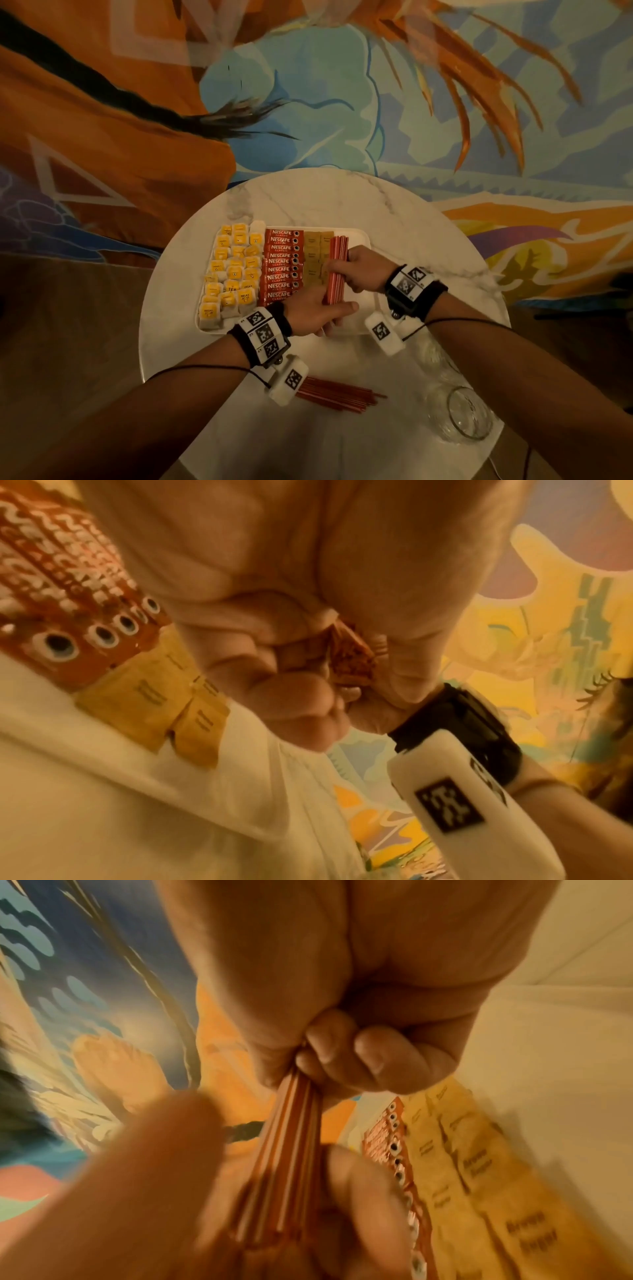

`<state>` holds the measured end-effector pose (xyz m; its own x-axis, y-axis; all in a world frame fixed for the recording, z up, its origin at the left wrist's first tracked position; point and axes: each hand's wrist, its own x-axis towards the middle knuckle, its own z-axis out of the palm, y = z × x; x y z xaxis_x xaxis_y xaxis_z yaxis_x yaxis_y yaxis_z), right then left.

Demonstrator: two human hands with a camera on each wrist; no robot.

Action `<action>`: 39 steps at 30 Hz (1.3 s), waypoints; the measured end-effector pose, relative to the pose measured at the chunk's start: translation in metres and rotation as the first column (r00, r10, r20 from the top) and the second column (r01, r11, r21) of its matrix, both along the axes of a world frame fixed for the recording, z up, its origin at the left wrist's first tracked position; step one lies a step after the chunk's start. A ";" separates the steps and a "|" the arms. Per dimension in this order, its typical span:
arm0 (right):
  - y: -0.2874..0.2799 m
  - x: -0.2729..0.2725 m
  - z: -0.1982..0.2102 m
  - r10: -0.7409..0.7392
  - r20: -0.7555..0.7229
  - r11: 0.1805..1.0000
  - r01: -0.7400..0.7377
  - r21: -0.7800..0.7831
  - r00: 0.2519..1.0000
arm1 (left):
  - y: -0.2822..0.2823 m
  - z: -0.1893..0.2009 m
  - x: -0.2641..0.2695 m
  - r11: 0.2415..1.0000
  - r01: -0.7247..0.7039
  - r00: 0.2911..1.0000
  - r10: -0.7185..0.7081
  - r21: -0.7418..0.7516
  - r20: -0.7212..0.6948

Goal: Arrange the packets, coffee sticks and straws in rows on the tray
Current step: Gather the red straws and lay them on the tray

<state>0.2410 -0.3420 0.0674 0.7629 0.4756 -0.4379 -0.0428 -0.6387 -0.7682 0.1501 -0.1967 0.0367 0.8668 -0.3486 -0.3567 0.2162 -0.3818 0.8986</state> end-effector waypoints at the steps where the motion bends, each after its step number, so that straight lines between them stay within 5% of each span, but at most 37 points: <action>1: -0.001 0.010 0.001 -0.022 0.021 0.999 0.023 -0.042 1.000 | 0.003 -0.003 0.004 1.000 0.000 0.999 -0.001 0.025 0.034; 6: -0.006 0.063 -0.006 -0.052 0.134 0.956 0.089 -0.281 0.990 | 0.024 -0.017 0.020 0.961 -0.042 0.996 0.019 0.272 0.087; 10: -0.006 0.089 -0.027 -0.033 0.097 0.926 0.067 -0.373 0.995 | 0.036 -0.022 0.032 0.831 0.028 0.982 -0.126 0.556 0.139; 15: 0.003 0.102 -0.047 0.040 0.069 0.875 -0.002 -0.485 0.997 | 0.034 -0.033 0.034 0.712 0.091 0.938 -0.297 0.697 0.181; 27: 0.017 0.110 -0.054 0.161 0.183 0.754 -0.001 -0.657 0.970 | 0.034 -0.039 0.027 0.699 0.110 0.921 -0.339 0.707 0.192; 39: 0.010 0.106 -0.044 0.065 0.170 0.808 0.048 -0.587 0.983 | 0.038 -0.030 0.021 0.715 0.113 0.934 -0.313 0.690 0.171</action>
